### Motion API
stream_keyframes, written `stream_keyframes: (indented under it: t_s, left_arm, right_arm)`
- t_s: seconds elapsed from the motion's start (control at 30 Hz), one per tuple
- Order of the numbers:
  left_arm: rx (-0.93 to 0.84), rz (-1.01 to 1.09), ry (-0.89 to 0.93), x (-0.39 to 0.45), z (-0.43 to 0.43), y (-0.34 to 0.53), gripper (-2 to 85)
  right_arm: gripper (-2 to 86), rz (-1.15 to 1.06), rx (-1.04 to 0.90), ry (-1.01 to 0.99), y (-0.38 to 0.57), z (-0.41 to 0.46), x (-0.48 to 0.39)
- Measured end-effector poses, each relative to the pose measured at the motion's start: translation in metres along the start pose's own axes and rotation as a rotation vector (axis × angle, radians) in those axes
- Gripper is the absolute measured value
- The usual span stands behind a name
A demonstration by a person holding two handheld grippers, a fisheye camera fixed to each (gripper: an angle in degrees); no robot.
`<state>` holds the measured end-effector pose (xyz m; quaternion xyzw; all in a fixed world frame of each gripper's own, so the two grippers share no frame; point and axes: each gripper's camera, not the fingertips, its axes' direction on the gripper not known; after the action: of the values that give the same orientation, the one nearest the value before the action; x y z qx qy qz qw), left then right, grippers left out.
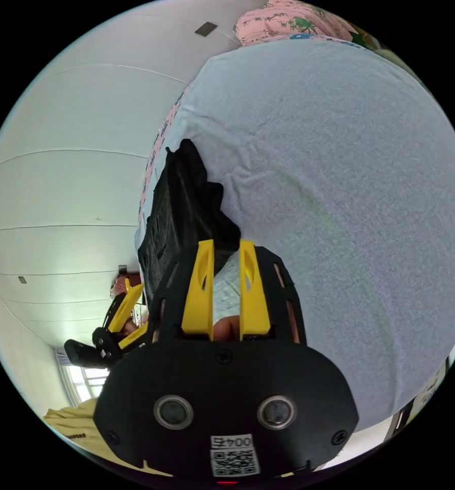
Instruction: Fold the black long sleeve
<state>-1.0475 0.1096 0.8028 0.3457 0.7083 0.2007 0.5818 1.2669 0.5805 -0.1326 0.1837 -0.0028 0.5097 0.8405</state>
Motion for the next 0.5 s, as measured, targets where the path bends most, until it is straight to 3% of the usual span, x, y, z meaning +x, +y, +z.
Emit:
stream_keyframes:
  t_s: [0.23, 0.37, 0.5]
  left_arm:
    - [-0.073, 0.077, -0.050, 0.076, 0.062, -0.102, 14.0]
    - [-0.104, 0.067, -0.249, 0.093, 0.078, -0.129, 5.4]
    - [-0.077, -0.079, -0.195, 0.070, 0.059, -0.132, 3.5]
  right_arm:
    - [4.3, -0.084, -0.019, -0.074, -0.033, -0.015, -0.012]
    - [4.9, -0.189, -0.063, -0.128, -0.048, -0.018, -0.041]
    - [12.0, -0.276, -0.069, -0.113, -0.070, -0.023, -0.045]
